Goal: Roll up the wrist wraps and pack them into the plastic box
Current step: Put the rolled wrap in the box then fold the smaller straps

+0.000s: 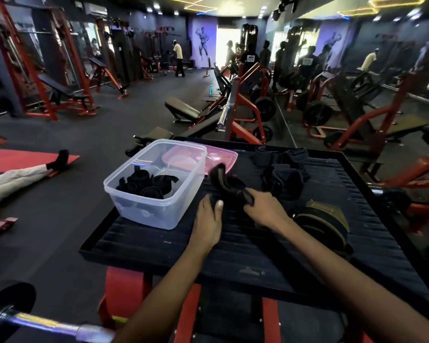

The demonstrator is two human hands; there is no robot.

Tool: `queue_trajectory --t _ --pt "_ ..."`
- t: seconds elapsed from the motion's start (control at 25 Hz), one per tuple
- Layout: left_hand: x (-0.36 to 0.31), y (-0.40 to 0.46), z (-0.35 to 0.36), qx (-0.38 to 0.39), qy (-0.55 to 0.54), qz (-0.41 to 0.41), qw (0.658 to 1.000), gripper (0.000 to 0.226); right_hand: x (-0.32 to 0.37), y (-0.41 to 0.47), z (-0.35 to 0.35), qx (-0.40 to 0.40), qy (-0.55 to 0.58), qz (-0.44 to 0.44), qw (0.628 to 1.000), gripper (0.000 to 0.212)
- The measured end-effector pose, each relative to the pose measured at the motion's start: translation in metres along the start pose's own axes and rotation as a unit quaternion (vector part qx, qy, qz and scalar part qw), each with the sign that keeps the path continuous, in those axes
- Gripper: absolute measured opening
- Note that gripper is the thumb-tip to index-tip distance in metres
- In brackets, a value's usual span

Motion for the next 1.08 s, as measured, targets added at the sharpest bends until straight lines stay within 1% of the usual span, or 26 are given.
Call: queue_trajectory --t 0.08,0.12,0.2,0.24,0.28,0.32,0.36,0.4,0.44,0.56,0.6,0.64,0.68,0.72,0.8,0.84,0.88,0.92,0.96,1.04,1.08 --pt "-0.012 -0.005 -0.001 -0.036 -0.118 -0.02 0.992 0.046 -0.022 -0.044 0.001 0.015 -0.123 -0.031 0.992 0.059" --pt "-0.015 -0.007 -0.001 -0.063 -0.171 -0.048 0.982 0.04 -0.033 -0.064 0.001 0.016 -0.171 -0.042 0.984 0.062" --pt "-0.017 -0.005 -0.003 -0.101 -0.233 -0.108 0.961 0.03 -0.052 -0.097 0.001 0.011 -0.218 -0.061 0.974 0.06" --pt "-0.015 -0.004 -0.004 -0.086 -0.24 -0.125 0.959 0.026 -0.059 -0.109 0.0 0.018 -0.22 -0.063 0.973 0.059" --pt "-0.015 -0.004 -0.003 -0.048 -0.244 -0.129 0.96 0.02 -0.065 -0.116 -0.003 0.04 -0.207 -0.057 0.976 0.058" --pt "-0.017 -0.006 -0.001 0.005 -0.233 -0.123 0.965 0.014 -0.069 -0.121 -0.008 0.072 -0.183 -0.042 0.98 0.058" --pt "-0.019 -0.009 0.002 0.053 -0.222 -0.11 0.967 0.016 -0.072 -0.124 -0.013 0.106 -0.153 -0.022 0.982 0.06" --pt "-0.021 -0.014 0.004 0.084 -0.209 -0.094 0.97 0.024 -0.074 -0.124 -0.017 0.129 -0.126 0.001 0.984 0.063" --pt "-0.023 -0.02 0.005 0.102 -0.195 -0.078 0.972 0.03 -0.075 -0.123 -0.022 0.134 -0.11 0.023 0.985 0.064" --pt "-0.025 -0.03 0.001 0.127 -0.145 -0.026 0.981 0.052 -0.072 -0.117 -0.031 0.118 -0.117 0.074 0.983 0.06" --pt "-0.022 -0.03 0.0 0.144 -0.131 -0.014 0.981 0.061 -0.07 -0.115 -0.032 0.095 -0.111 0.077 0.986 0.055" --pt "-0.021 -0.032 0.0 0.171 -0.122 -0.003 0.978 0.068 -0.067 -0.114 -0.032 0.049 -0.089 0.07 0.992 0.049" --pt "-0.02 -0.033 0.001 0.196 -0.121 0.008 0.973 0.07 -0.063 -0.113 -0.034 -0.022 -0.05 0.054 0.997 0.04" --pt "-0.02 -0.034 0.002 0.211 -0.127 0.018 0.969 0.067 -0.06 -0.113 -0.036 -0.104 -0.003 0.035 0.994 0.034" --pt "-0.02 -0.034 0.004 0.193 -0.144 0.026 0.97 0.044 -0.053 -0.115 -0.042 -0.244 0.051 0.021 0.968 0.03" --pt "-0.022 -0.034 0.003 0.174 -0.154 0.018 0.972 0.031 -0.048 -0.114 -0.046 -0.292 0.043 0.027 0.955 0.03" --pt "-0.023 -0.033 0.003 0.159 -0.161 0.006 0.974 0.025 -0.042 -0.112 -0.05 -0.322 0.024 0.038 0.946 0.031" --pt "-0.023 -0.033 0.002 0.153 -0.169 -0.003 0.974 0.024 -0.035 -0.111 -0.055 -0.336 0.01 0.047 0.941 0.032" --pt "-0.022 -0.032 0.001 0.153 -0.173 -0.012 0.973 0.026 -0.03 -0.11 -0.058 -0.334 0.006 0.053 0.941 0.033" --pt "-0.018 -0.033 0.001 0.162 -0.151 -0.018 0.975 0.032 -0.025 -0.109 -0.06 -0.289 0.034 0.069 0.954 0.033" --pt "-0.018 -0.033 0.001 0.163 -0.13 -0.018 0.978 0.032 -0.026 -0.109 -0.06 -0.262 0.061 0.081 0.96 0.033"
Point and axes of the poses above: each hand's wrist, its own y-axis towards the middle knuckle, its own z-axis out of the palm, x = y × z, the point moved 2 cm from there along y, towards the middle knuckle, and after that the axes turned 6 degrees about z, right-handed, at the moved point
